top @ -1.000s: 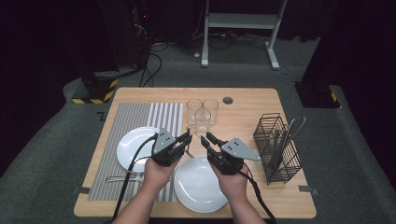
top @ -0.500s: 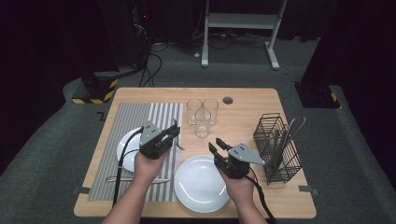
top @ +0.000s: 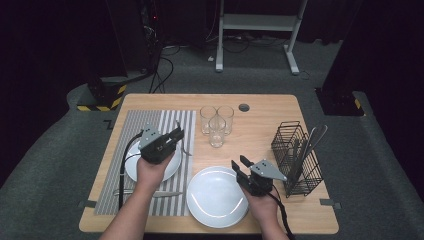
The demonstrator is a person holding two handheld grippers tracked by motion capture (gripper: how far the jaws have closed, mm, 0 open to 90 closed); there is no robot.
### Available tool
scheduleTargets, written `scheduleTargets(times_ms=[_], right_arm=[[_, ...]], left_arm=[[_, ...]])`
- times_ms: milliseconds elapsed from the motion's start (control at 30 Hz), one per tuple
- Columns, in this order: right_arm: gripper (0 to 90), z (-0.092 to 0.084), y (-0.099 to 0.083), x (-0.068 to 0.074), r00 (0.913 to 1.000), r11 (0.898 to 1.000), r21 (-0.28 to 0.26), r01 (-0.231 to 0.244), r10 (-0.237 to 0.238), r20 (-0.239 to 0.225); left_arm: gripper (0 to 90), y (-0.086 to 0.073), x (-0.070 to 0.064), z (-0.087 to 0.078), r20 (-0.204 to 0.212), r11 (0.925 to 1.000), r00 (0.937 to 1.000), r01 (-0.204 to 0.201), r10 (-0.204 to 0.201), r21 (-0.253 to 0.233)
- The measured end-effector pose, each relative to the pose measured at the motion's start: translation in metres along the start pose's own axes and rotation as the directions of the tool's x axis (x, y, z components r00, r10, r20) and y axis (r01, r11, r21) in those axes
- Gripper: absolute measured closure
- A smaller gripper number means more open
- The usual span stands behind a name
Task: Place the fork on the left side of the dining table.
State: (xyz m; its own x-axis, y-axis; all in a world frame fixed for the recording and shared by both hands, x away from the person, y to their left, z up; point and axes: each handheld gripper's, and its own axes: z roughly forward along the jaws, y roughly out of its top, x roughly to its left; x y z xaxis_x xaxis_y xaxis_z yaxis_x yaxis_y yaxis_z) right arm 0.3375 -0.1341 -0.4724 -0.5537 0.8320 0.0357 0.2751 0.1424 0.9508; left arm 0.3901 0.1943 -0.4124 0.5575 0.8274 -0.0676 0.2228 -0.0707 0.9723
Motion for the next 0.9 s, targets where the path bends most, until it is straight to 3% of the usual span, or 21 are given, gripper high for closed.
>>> scheduleTargets(times_ms=[267, 533, 900], right_arm=[[61.0, -0.002, -0.013, -0.004, 0.9996, 1.0, -0.009, 0.0, 0.0, 0.027], [60.7, 0.001, -0.023, -0.007, 0.9993, 1.0, 0.011, -0.009, 0.009, 0.035], [60.9, 0.002, -0.029, -0.009, 0.9991, 0.999, 0.03, -0.024, 0.022, 0.037]], left_arm=[[79.8, 0.007, 0.016, 0.005, -0.026, 0.9998, 0.9996, 0.013, -0.013, -0.016], [79.8, 0.012, 0.025, 0.011, -0.042, 1.0, 0.9991, 0.001, -0.002, -0.002], [79.8, 0.024, 0.051, 0.024, -0.073, 0.9999, 0.9973, -0.004, 0.005, 0.016]])
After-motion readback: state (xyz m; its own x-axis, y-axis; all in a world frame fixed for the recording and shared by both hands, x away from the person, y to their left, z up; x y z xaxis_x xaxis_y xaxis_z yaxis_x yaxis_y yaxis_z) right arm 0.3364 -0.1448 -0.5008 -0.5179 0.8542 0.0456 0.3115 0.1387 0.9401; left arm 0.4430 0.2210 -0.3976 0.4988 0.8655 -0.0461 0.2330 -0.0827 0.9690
